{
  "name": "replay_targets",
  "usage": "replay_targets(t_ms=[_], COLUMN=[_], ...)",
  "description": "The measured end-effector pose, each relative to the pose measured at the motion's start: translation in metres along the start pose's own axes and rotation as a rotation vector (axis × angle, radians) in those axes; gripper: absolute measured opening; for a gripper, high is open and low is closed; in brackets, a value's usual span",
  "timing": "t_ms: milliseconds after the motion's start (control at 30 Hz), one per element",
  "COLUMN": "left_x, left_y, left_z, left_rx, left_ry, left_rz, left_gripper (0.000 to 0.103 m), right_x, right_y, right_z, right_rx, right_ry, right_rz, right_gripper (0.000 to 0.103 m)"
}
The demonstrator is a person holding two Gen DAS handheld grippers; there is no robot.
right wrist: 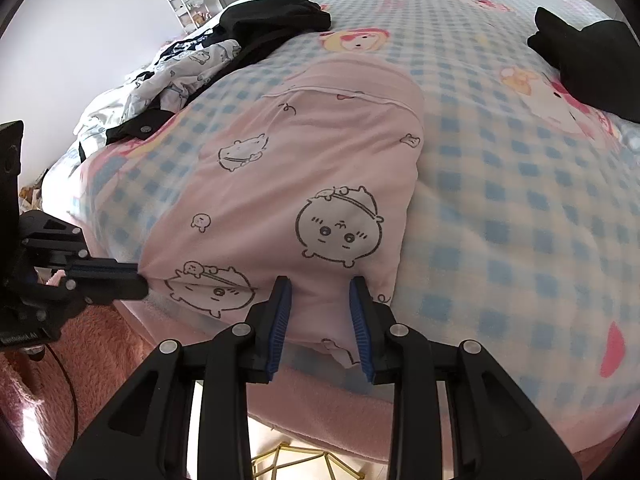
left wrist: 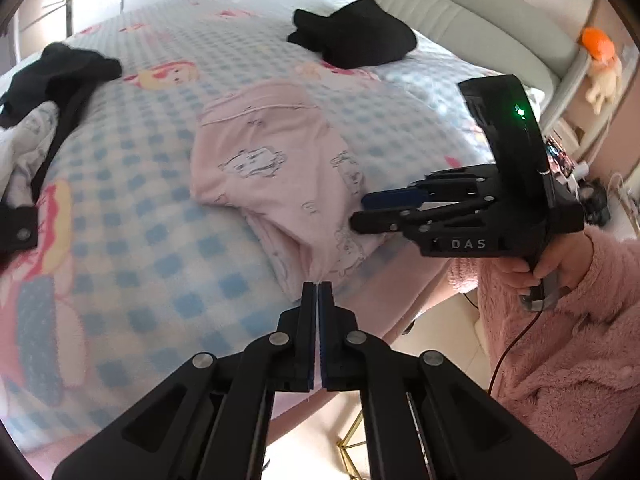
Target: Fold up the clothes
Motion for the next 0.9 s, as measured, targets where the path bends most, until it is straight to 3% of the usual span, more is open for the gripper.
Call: replay_targets(t_ms=[233,367,400,433,467,500,567,600,733,867,900], left_x=[-0.012,0.006,0.010,0.014,0.017,0.018,0.019,0.020,0.018,0.015,0.013], left_y=[0.015,0.006,0.004,0.003,0.003,0.002,0.001,-0.001,0.005,0.020,0.024], left_z=[-0.003,0.009,0.010,0.012,0.013,0.012,0.013,0.014,0.012,0.008,0.008], left_rx=[-0.132,-0.141,-0.143,-0.147,-0.158,-0.166,-0.165,-0.158,-0.155,-0.216,-0.240], left_ry=[-0.049,-0.051,-0.055,-0.056,-0.057,-0.067,-0.088,-0.087,-0.076,-0.038,-0.037], left_rz=[-0.072,-0.144,-0.160,-0.175,-0.184,-0.190,-0.189,-0.178,-0.158,-0.122,-0.105], left_gripper=[0.002,0.006,0.017,0.039,0.046,0.045,0.012,0.004,0.004,0.008,0.022], right_x=[-0.009,-0.021,-0.022,-0.023,-0.022,-0.020,-0.013,-0.012,-0.012,-0.013,-0.017], right_y=[-0.001,0.012,0.014,0.016,0.014,0.013,0.003,0.000,-0.009,-0.030,-0.035], right_z=[0.001,-0.002,-0.003,-0.004,-0.004,-0.005,-0.006,-0.007,-0.007,-0.008,-0.008], right_rx=[0.032,0.005,-0.006,-0.018,-0.017,-0.015,0.021,0.036,0.048,0.097,0.112], right_ry=[-0.023,-0.053,-0.053,-0.053,-0.048,-0.043,-0.013,-0.008,-0.007,0.019,0.012], right_rz=[0.044,0.092,0.080,0.065,0.052,0.040,0.050,0.054,0.040,0.018,0.028], right_gripper=[0.031,0.032,0.032,0.032,0.032,0.032,0.032,0.032,0.032,0.043,0.043])
Point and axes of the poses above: each gripper's, at about its wrist camera, not at the fingertips, and x roughly the way its jaws point, y to its left, z to its top, the point moved 2 cm from there along x, roughly the way its jaws point, and after that the axes turned 9 degrees about y, right-handed, at the moved point
